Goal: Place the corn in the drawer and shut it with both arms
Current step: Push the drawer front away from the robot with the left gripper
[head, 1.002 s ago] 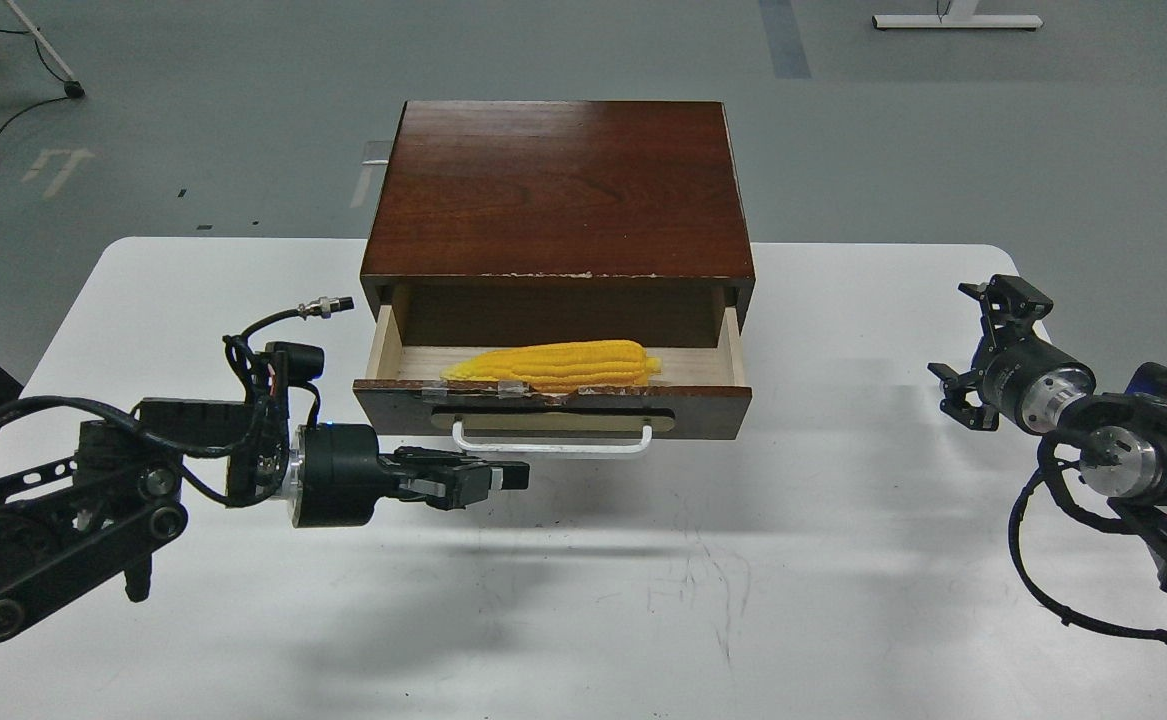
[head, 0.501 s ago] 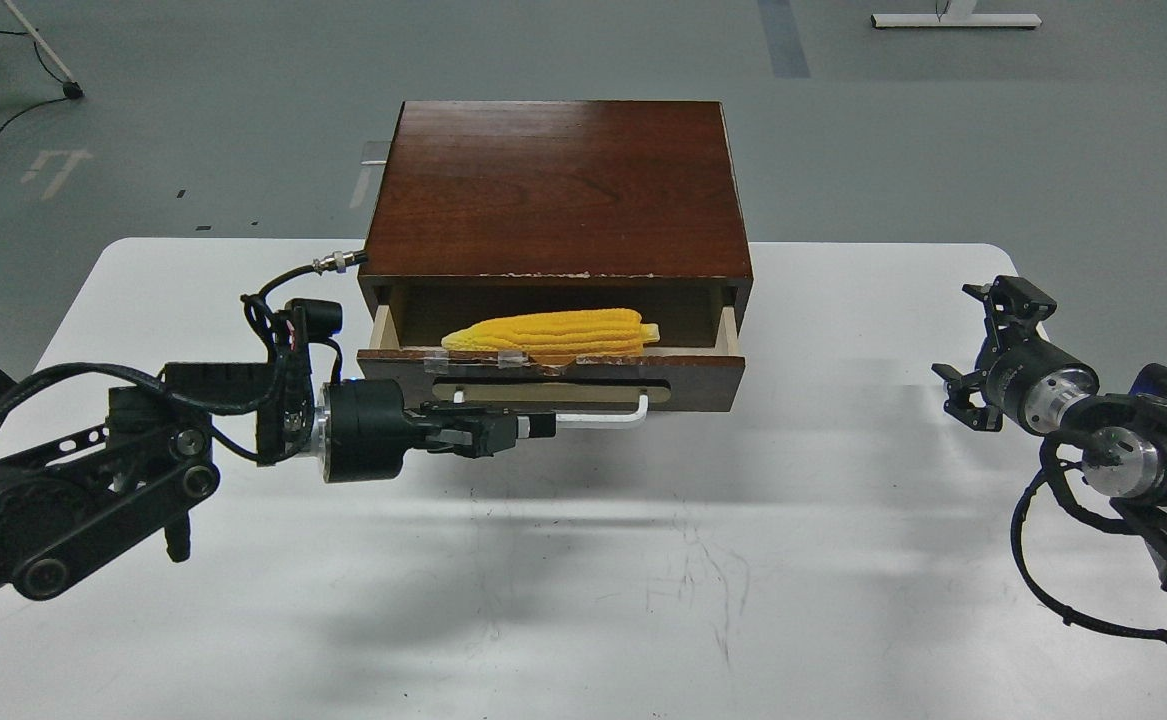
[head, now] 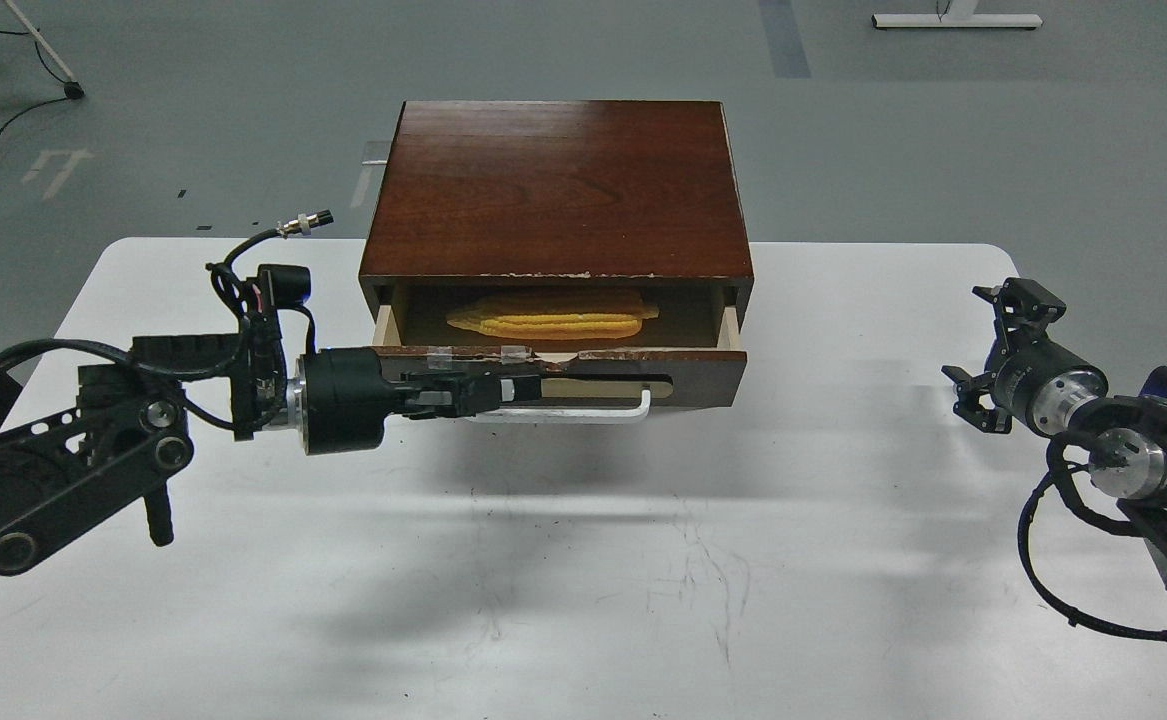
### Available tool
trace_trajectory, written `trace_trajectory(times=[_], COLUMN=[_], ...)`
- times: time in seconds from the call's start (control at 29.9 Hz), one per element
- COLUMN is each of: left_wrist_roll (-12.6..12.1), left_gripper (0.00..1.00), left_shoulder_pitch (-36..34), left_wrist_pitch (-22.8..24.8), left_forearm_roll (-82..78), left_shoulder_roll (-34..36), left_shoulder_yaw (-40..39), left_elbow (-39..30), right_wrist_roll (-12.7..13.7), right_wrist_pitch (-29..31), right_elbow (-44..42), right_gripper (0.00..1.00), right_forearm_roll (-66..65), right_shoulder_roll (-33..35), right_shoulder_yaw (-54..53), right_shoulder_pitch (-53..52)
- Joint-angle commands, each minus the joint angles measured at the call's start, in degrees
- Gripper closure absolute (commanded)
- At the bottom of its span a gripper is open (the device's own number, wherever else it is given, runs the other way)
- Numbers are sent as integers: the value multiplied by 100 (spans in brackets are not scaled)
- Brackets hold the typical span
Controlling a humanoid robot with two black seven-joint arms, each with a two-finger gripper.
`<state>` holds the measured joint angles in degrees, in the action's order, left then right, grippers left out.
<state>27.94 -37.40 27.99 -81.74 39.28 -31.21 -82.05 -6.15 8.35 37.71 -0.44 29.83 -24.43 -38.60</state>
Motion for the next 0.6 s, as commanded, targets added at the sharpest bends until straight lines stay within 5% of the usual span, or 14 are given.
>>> trace_trajectory(times=[0.0, 0.57], left_wrist_roll=[6, 6], left_gripper=[100, 100], left_shoulder_pitch=[4, 145], left_wrist_pitch=[1, 1], left_forearm_roll=[53, -114], left_shoulder_roll=[229, 45], left_shoulder_yaw=[70, 299], left_elbow=[-337, 128], right_wrist_roll=[0, 0], right_wrist_pitch=[0, 0], right_elbow=[0, 9], right_gripper=[0, 0], right_forearm_roll=[0, 0], right_shoulder_roll=[-4, -4], right_shoulder_yaw=[0, 9], right_shoulder_pitch=[2, 37])
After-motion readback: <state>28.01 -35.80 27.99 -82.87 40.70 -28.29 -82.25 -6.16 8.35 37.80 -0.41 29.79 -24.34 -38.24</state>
